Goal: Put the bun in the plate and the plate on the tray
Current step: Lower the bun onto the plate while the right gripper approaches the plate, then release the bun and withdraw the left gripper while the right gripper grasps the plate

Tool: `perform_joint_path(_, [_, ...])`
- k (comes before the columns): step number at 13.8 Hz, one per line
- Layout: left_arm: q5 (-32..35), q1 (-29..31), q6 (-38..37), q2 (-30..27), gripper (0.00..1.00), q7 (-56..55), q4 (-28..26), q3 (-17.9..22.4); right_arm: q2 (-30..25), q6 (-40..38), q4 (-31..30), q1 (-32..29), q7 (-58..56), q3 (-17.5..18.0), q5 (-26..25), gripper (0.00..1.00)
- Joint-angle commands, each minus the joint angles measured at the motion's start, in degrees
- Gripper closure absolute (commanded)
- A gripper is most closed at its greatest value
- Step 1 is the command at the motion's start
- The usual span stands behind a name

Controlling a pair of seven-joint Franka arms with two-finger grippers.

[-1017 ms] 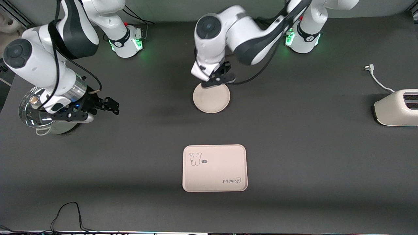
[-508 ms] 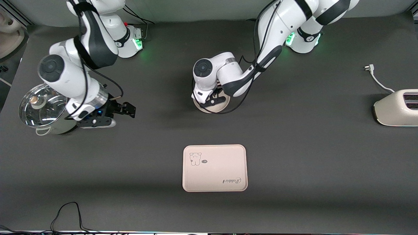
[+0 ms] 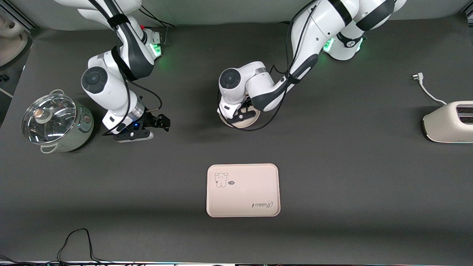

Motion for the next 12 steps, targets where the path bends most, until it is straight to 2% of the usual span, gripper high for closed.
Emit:
perform_joint_path(1, [0.7, 1.1, -5.8, -5.2, 0.00, -0.6, -0.3, 0.4, -0.4, 1.5, -1.3, 3.4, 5.4, 0.1, 0.9, 0.00])
perform_joint_path(4, [0.0, 7.0, -11.7, -11.9, 0.00, 4.0, -0.3, 0.1, 0.9, 5.0, -3.4, 6.3, 6.7, 0.2, 0.9, 0.00])
perform_joint_path(6, [-3.4, 11.3, -17.2, -16.8, 0.00, 15.6, 0.0, 0.9, 4.2, 9.5, -4.1, 11.3, 12.9, 0.2, 0.5, 0.00])
perform_joint_path(7, [-5.8, 12.3, -20.2, -19.7, 0.00, 23.1, 0.0, 4.1, 5.9, 10.8, -4.0, 13.1, 16.2, 0.1, -0.5, 0.00])
perform_joint_path(10, [-14.5, 11.3, -24.7, -27.7, 0.00, 42.6, -0.2, 19.6, 10.2, 15.3, -3.9, 15.4, 19.7, 0.8, -1.9, 0.00])
perform_joint_path(12, [-15.2, 11.0, -26.5, -31.1, 0.00, 52.2, -0.4, 26.7, 13.2, 18.7, -3.8, 18.6, 24.1, 0.9, -1.9, 0.00])
